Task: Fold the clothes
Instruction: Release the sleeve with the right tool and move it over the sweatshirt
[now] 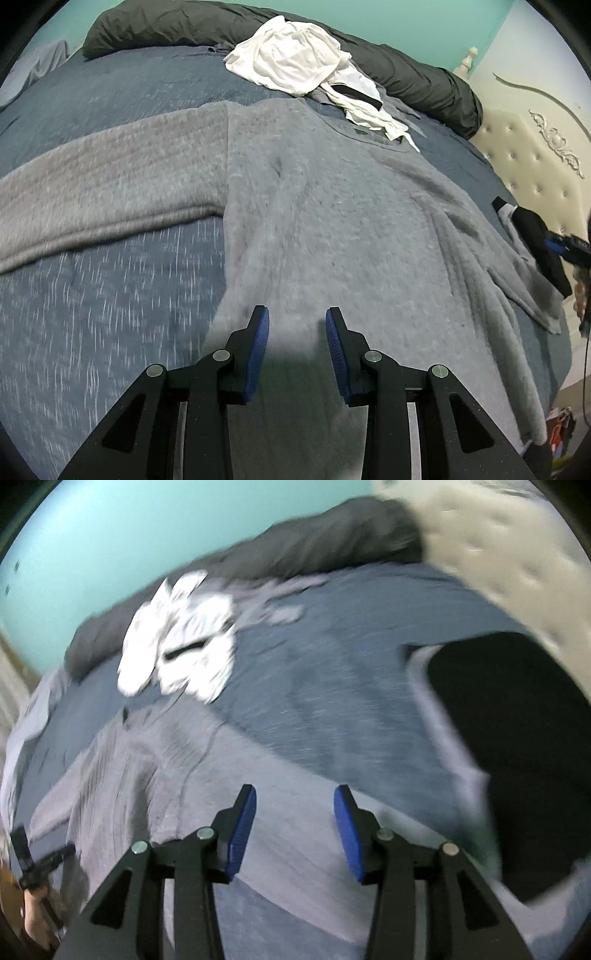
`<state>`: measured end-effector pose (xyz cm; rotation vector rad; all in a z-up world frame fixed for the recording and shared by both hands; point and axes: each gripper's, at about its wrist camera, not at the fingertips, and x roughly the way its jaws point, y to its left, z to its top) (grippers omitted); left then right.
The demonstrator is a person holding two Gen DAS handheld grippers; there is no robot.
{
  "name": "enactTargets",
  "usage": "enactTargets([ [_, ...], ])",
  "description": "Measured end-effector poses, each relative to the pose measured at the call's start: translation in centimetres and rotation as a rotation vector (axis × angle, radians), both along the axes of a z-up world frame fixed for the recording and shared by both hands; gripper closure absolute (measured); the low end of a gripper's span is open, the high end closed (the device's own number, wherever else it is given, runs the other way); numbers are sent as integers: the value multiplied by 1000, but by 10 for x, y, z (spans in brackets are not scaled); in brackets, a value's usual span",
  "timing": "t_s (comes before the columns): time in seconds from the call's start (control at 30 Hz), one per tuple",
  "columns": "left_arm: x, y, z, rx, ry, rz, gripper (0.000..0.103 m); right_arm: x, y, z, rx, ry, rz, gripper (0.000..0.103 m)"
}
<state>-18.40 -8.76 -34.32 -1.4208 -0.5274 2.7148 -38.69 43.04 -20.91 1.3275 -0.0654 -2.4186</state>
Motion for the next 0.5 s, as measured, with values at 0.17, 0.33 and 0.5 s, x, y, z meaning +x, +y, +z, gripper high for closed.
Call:
enactTargets([
  [0.17, -11, -4, -9, 5, 1, -2, 68, -38, -61, -32, 23, -45, 67, 58],
  [0.33, -16, 0, -18, -7, -5, -13, 68, -77, -102, -53, 38, -76, 115, 58],
  [0.5, -16, 0, -21, -10, -2, -15, 68, -105, -129, -71, 85, -103, 145, 57],
])
